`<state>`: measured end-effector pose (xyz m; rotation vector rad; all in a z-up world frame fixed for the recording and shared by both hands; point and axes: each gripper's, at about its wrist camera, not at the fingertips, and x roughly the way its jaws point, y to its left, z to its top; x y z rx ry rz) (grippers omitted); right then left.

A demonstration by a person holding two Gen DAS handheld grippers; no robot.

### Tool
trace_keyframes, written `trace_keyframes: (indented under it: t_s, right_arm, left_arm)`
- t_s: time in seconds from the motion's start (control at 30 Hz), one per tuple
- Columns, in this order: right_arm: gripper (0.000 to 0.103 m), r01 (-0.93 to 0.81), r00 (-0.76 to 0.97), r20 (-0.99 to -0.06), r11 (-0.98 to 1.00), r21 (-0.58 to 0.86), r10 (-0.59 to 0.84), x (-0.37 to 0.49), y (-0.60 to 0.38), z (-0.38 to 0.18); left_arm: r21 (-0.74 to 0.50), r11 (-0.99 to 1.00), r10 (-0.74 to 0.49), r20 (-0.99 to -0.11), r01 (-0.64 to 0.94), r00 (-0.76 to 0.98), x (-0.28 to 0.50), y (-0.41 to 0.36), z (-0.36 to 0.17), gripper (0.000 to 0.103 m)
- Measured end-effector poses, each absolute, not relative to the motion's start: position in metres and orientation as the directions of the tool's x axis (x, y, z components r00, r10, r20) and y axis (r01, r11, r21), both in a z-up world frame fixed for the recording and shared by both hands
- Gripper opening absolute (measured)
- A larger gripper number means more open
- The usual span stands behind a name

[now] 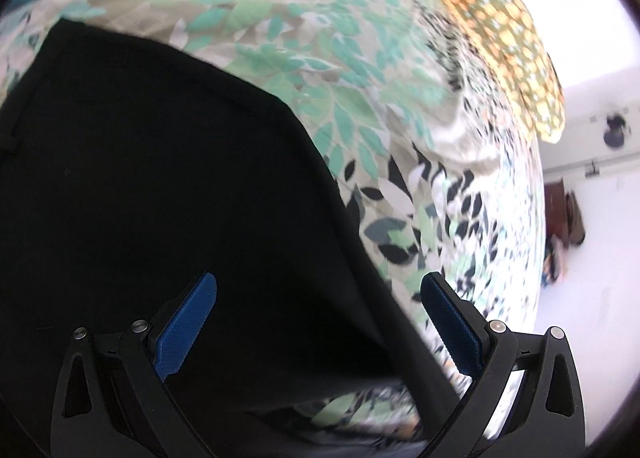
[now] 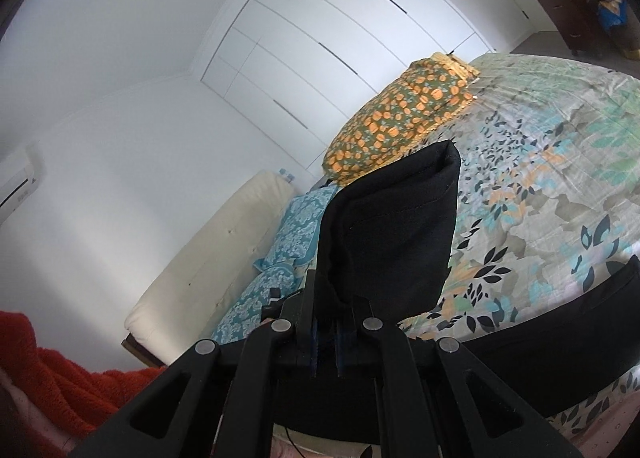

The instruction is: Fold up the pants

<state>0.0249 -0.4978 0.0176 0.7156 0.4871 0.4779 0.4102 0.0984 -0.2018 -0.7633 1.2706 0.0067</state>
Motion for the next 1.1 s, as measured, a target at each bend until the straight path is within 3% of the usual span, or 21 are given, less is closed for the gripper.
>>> trace_keyframes:
  t_s: [0.1,0.17,0.2,0.27,0.37,0.47,0.57,0.63,0.73,0.8,0.93,1.1]
  right_arm:
    - [0.007,-0.273,0.776,-0.238,0.651,0.708,0.584,0.017,-0.503,0.021]
    - [0.007,-0.279,0.777,-0.229,0.648,0.709,0.586,0.015,-0.511,0.018]
    - [0.007,-0.276,0.779,-0.22,0.637,0.72,0.587,0.016,-0.516,0.014]
    - [0.007,-0.262,0.787,-0.204,0.613,0.745,0.583,0.02,-0.526,0.006]
    - [0.007,-0.185,0.809,-0.25,0.634,0.751,0.532,0.044,-0.547,-0.008]
    - [0.007,-0.116,0.825,-0.298,0.66,0.743,0.48,0.082,-0.572,-0.018]
    - [0.007,-0.078,0.84,-0.281,0.615,0.785,0.465,0.104,-0.596,-0.02]
    - [0.007,-0.01,0.842,-0.327,0.618,0.786,0.429,0.111,-0.61,-0.03]
    - [0.007,0.131,0.816,-0.424,0.59,0.797,0.392,0.109,-0.636,-0.066]
    - [0.007,0.259,0.756,-0.536,0.58,0.772,0.375,0.105,-0.652,-0.102]
    - [0.007,0.462,0.576,-0.731,0.592,0.66,0.365,0.091,-0.667,-0.157]
    - [0.007,0.531,0.515,-0.791,0.601,0.597,0.33,0.072,-0.683,-0.174]
  left_arm:
    - [-0.515,0.736,-0.39,-0.853,-0.44,0.347,0.409,0.106,-0.206,0.093]
    - [-0.511,0.723,-0.384,-0.857,-0.464,0.344,0.409,0.117,-0.21,0.054]
    - [-0.52,0.707,-0.399,-0.853,-0.478,0.338,0.41,0.122,-0.213,0.045]
    - [-0.562,0.662,-0.446,-0.827,-0.495,0.342,0.407,0.133,-0.219,0.004]
    - [-0.603,0.64,-0.454,-0.797,-0.477,0.399,0.403,0.141,-0.202,0.004]
    - [-0.66,0.654,-0.45,-0.733,-0.37,0.511,0.388,0.142,-0.145,0.004]
    - [-0.665,0.713,-0.413,-0.653,-0.221,0.635,0.33,0.148,-0.075,0.004]
    - [-0.637,0.752,-0.392,-0.641,-0.171,0.66,0.281,0.151,-0.057,0.005]
    - [-0.588,0.783,-0.369,-0.701,-0.202,0.611,0.201,0.145,-0.084,0.006]
    - [-0.547,0.791,-0.368,-0.783,-0.274,0.501,0.157,0.136,-0.134,0.006]
    - [-0.554,0.748,-0.43,-0.825,-0.366,0.367,0.126,0.125,-0.198,0.006]
    - [-0.546,0.765,-0.44,-0.831,-0.342,0.341,0.128,0.115,-0.194,0.006]
